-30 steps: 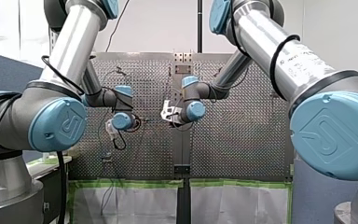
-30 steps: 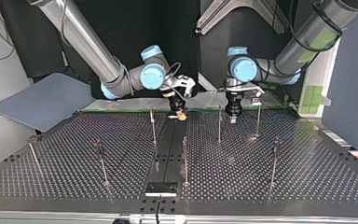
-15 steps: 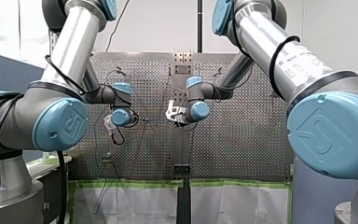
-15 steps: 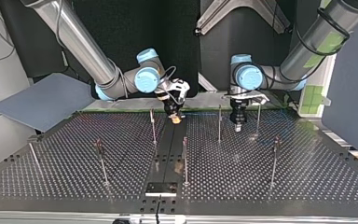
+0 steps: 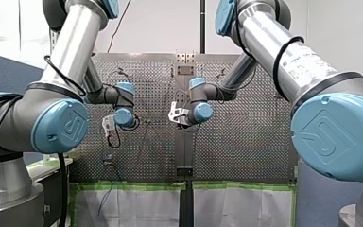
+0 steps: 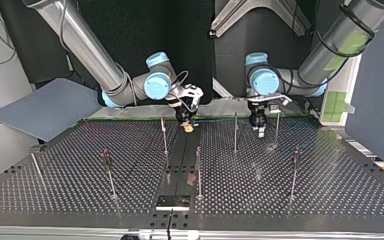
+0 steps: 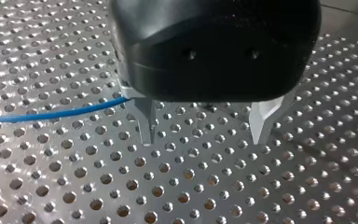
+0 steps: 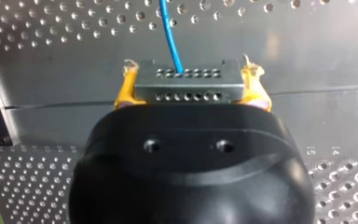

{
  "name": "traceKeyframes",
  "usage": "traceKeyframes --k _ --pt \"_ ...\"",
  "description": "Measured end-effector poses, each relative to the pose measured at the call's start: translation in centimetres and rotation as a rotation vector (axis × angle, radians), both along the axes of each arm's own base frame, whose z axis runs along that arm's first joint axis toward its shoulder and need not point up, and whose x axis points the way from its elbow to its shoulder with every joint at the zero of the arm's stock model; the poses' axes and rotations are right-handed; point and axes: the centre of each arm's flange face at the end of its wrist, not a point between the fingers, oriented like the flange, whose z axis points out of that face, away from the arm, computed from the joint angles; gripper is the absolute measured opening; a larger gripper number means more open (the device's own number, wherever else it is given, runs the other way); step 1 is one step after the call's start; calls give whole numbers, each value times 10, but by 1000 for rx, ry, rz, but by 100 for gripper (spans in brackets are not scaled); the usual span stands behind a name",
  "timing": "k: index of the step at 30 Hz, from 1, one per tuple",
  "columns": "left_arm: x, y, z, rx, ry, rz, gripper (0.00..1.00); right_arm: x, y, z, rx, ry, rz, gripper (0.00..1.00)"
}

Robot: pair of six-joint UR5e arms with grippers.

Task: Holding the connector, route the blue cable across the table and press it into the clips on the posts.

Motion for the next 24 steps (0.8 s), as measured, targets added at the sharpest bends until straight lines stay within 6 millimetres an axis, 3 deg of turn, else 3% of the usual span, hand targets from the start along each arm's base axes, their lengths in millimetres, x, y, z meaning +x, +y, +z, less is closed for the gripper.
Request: traceKeyframes --k 13,24 --pt "-65 -28 15 31 103 -55 98 -7 -8 0 2 3 -15 0" --pt "-101 -60 52 14 98 -75 98 -11 -10 -1 11 15 -20 0"
